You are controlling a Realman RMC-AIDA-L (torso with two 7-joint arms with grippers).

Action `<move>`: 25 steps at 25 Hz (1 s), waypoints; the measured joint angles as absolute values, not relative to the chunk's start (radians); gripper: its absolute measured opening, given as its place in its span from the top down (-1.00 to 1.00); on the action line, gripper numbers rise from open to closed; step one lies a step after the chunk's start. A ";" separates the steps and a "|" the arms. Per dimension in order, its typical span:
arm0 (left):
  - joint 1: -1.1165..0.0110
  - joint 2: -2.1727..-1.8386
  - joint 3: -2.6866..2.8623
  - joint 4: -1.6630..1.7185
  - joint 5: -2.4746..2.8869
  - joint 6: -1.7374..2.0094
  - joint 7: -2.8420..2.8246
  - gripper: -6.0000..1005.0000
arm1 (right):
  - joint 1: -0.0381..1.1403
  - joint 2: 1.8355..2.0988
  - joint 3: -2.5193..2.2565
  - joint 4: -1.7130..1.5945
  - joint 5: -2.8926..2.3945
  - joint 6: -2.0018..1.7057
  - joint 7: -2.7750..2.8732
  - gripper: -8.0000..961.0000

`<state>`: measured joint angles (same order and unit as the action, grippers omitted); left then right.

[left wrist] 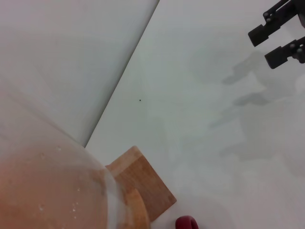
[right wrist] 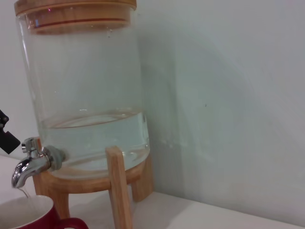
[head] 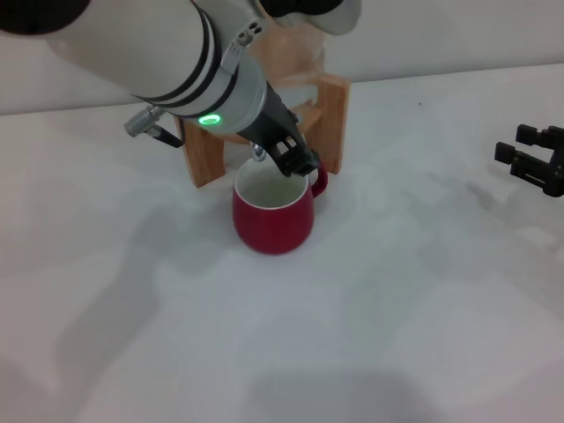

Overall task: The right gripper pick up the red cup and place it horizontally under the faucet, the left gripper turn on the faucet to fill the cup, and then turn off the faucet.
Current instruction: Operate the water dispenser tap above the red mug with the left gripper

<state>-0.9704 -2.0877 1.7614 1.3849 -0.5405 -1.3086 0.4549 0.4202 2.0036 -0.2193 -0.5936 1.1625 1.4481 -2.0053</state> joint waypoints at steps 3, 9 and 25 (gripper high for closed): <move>-0.970 -2.088 1.762 1.385 -0.540 -1.309 0.455 0.00 | 0.420 2.003 -0.219 -0.594 1.163 1.448 -2.005 0.02; -0.977 -2.089 1.765 1.371 -0.537 -1.302 0.459 0.00 | 0.419 2.004 -0.219 -0.594 1.163 1.444 -2.005 0.02; -0.986 -2.089 1.765 1.336 -0.517 -1.259 0.462 0.00 | 0.419 2.005 -0.219 -0.594 1.163 1.441 -2.006 0.02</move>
<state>-0.9863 -2.0893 1.7652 1.3361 -0.5168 -1.2594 0.4616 0.4187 2.0048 -0.2194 -0.5936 1.1628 1.4410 -2.0065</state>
